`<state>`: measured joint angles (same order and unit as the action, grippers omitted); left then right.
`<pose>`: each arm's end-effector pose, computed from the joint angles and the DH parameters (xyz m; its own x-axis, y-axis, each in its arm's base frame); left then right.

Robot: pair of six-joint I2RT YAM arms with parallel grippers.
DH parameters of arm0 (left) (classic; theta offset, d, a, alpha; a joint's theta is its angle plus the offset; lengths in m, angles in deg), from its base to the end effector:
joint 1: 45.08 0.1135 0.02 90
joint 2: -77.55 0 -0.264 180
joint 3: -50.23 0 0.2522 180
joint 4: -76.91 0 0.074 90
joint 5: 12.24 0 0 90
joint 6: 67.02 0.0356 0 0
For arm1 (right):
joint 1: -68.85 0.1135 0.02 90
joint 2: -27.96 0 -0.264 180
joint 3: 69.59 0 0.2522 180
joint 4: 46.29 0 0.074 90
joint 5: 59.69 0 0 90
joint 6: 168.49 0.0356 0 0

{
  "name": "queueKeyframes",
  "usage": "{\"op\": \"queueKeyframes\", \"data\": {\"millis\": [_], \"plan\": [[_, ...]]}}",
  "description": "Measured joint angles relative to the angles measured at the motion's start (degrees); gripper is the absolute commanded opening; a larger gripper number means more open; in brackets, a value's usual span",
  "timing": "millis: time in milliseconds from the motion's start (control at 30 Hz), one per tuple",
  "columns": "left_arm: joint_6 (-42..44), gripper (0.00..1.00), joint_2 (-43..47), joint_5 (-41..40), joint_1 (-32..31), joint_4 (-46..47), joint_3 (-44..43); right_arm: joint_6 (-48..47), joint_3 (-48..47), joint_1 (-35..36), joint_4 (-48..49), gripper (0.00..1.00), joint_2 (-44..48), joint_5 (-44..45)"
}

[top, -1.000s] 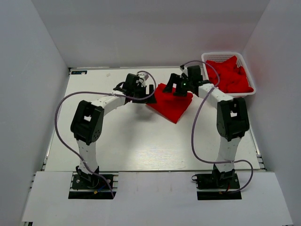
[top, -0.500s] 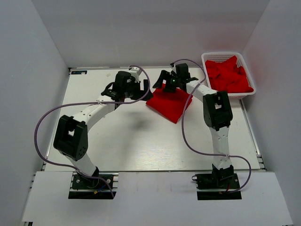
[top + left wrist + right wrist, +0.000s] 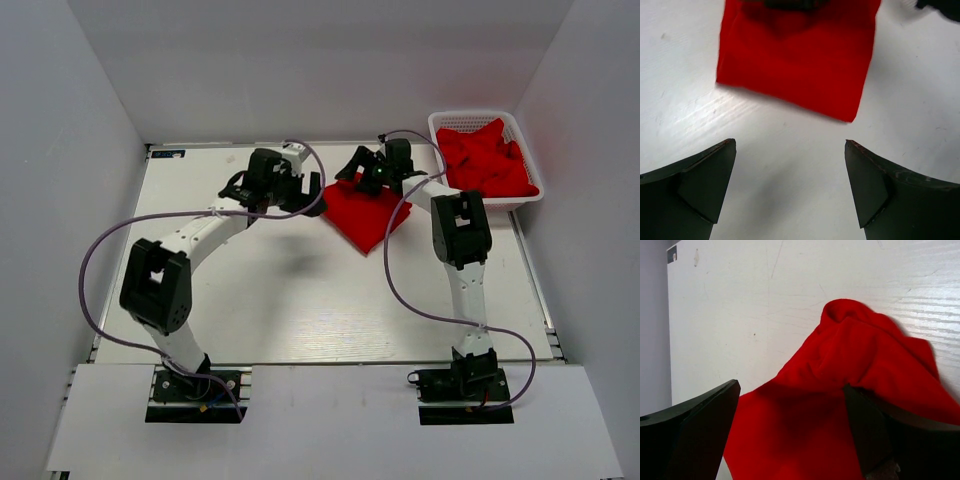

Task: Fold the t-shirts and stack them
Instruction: Fold the long partially folded tshirt into a neat square

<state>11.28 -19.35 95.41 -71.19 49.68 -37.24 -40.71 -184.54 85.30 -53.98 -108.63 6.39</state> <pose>0.3428 -0.1800 0.2698 -0.6543 0.1055 -0.7488 0.5158 0.7864 -0.3399 0.5129 0.1665 0.1497 -0.7376 0.3661 -0.5674 -0.1847 0.6988 0.6911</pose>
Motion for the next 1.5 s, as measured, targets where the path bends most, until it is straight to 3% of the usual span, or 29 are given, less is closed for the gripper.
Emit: {"op": "queueKeyframes", "data": {"millis": [267, 433, 600, 800, 1067, 1500], "plan": [[4.81, 1.0, -15.61, 7.65, -2.03, 1.49, -16.52, -1.95, 2.67, -0.83, 3.02, 0.9, 1.31, -2.97], [7.58, 1.0, -18.32, 10.54, -3.08, 1.97, -17.77, -5.03, 2.71, -1.88, -2.01, 0.9, 7.04, -3.19], [8.83, 1.0, -20.81, 13.64, -3.37, 4.74, -19.39, -5.35, 3.65, -4.44, -7.78, 0.9, 18.53, -0.48], [10.03, 1.0, -27.23, 14.36, -3.34, 5.79, -22.56, -4.48, 11.06, -6.88, -6.54, 0.9, 24.68, -1.64], [10.56, 1.0, -29.38, 13.22, -2.58, 9.68, -14.91, -1.03, 21.79, -7.02, -4.61, 0.9, 15.04, -5.42], [6.78, 1.0, -20.81, 13.2, -3.08, 20.26, 1.84, -1.27, 18.58, -7.61, -0.87, 0.9, 11.45, -11.1]]}}
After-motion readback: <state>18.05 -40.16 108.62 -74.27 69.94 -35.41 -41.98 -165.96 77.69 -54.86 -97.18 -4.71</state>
